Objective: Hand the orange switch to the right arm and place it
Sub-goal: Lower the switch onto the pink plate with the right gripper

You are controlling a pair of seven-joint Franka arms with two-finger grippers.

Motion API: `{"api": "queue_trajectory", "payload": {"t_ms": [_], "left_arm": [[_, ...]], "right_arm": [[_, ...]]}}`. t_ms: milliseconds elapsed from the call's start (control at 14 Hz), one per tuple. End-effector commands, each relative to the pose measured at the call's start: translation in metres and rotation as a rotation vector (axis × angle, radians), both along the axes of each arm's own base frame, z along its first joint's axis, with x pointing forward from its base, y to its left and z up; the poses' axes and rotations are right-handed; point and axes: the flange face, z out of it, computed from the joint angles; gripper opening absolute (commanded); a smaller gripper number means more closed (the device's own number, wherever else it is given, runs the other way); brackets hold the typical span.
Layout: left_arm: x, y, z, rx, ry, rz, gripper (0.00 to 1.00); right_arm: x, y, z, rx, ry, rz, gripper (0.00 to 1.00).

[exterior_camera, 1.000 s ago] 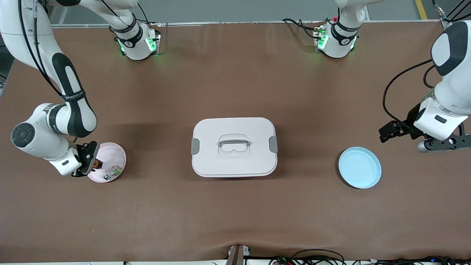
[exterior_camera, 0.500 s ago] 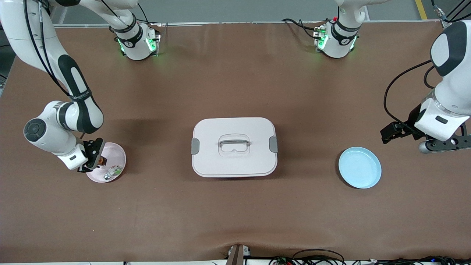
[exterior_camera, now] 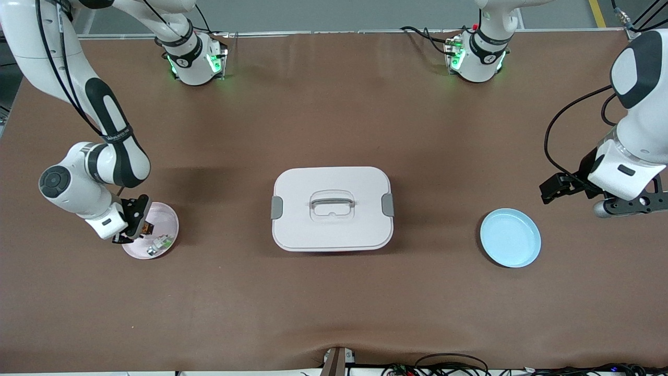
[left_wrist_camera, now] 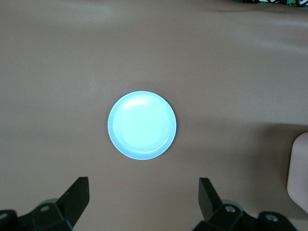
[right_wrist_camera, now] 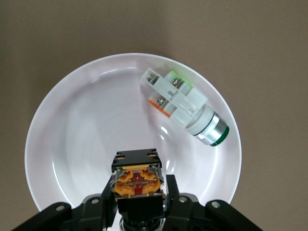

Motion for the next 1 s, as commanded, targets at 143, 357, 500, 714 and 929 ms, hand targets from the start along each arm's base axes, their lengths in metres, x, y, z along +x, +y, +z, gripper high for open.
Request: {"api": "queue_trajectory", "payload": {"t_ms": [143, 357, 500, 714, 929], "left_arm": [[-0.001, -0.004, 0.007, 0.002, 0.001, 0.012, 1.0], [-0.001, 0.0, 0.007, -0.006, 0.002, 0.025, 1.0], [-0.001, 0.003, 0.007, -0.008, 0.003, 0.03, 1.0], [-0.006, 0.005, 0.011, -0.006, -0.001, 0.034, 1.0], [-0.014, 0.006, 0.01, -0.006, -0.01, 0.038, 1.0]], "right_arm": [[-0.003, 0.002, -0.009, -0.001, -0.01, 0.012, 0.0], [-0.004, 0.002, -0.013, 0.0, -0.004, 0.01, 0.0], [-0.004, 0.002, -0.014, 0.0, -0.003, 0.01, 0.0], [-0.005, 0.002, -0.017, 0.002, 0.003, 0.008, 0.0], [-0.005, 0.003, -0.021, 0.002, 0.01, 0.009, 0.0]]}}
